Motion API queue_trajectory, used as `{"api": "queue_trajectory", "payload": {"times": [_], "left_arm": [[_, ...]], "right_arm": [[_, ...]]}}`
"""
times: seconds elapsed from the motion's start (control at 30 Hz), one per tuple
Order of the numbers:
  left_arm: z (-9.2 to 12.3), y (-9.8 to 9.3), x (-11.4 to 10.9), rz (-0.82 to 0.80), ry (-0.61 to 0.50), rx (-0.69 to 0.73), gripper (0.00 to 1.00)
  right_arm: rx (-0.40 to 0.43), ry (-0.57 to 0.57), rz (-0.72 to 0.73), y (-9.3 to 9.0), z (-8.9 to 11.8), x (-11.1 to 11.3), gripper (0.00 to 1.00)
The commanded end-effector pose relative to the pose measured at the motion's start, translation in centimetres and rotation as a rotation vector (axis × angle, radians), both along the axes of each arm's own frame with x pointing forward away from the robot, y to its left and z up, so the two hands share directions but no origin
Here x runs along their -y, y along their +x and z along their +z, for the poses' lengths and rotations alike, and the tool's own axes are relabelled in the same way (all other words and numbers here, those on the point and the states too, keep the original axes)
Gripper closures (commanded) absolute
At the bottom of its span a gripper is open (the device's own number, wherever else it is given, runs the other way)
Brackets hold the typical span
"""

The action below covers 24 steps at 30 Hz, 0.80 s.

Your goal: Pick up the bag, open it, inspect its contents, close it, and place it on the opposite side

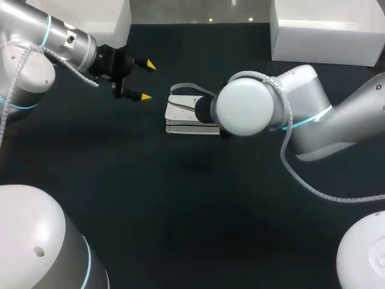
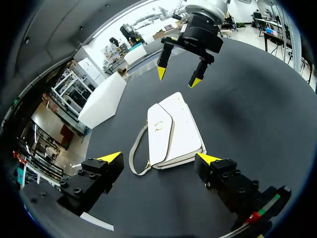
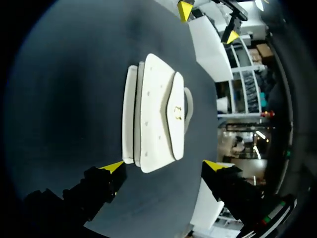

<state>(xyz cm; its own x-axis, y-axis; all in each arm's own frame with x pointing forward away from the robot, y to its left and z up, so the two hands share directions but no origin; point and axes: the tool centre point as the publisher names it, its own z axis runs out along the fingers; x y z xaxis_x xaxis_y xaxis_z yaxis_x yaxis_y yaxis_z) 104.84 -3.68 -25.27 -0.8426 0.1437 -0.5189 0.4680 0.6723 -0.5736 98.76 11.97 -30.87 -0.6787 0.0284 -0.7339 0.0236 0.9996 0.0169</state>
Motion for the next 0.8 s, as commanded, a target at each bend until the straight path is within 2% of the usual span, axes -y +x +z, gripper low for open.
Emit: {"api": "queue_trajectory", "payload": {"times": [0.03,0.37,0.57,0.77,0.8], "left_arm": [[-0.5,-0.1,0.3,0.014,-0.064,0.077,0.0],[-0.8,-0.1,0.7,0.008,-0.053,0.098,0.0],[-1.9,-0.1,2.3,-0.041,-0.052,0.119,0.0],[-1.7,0.0,3.2,-0.061,-0.054,0.14,0.0],[-1.7,0.0,3.3,-0.064,-0.055,0.142,0.0]], "right_arm": [[0.126,0.004,0.002,-0.1,-0.4,0.2,0.0],[0.144,0.025,0.022,-0.1,-0.4,-0.3,0.0],[0.136,0.077,0.049,-0.4,-2.6,-1.7,0.0],[0.156,0.11,0.057,0.0,-3.3,-2.2,0.0],[0.159,0.116,0.057,0.2,-3.4,-2.2,0.15]]}}
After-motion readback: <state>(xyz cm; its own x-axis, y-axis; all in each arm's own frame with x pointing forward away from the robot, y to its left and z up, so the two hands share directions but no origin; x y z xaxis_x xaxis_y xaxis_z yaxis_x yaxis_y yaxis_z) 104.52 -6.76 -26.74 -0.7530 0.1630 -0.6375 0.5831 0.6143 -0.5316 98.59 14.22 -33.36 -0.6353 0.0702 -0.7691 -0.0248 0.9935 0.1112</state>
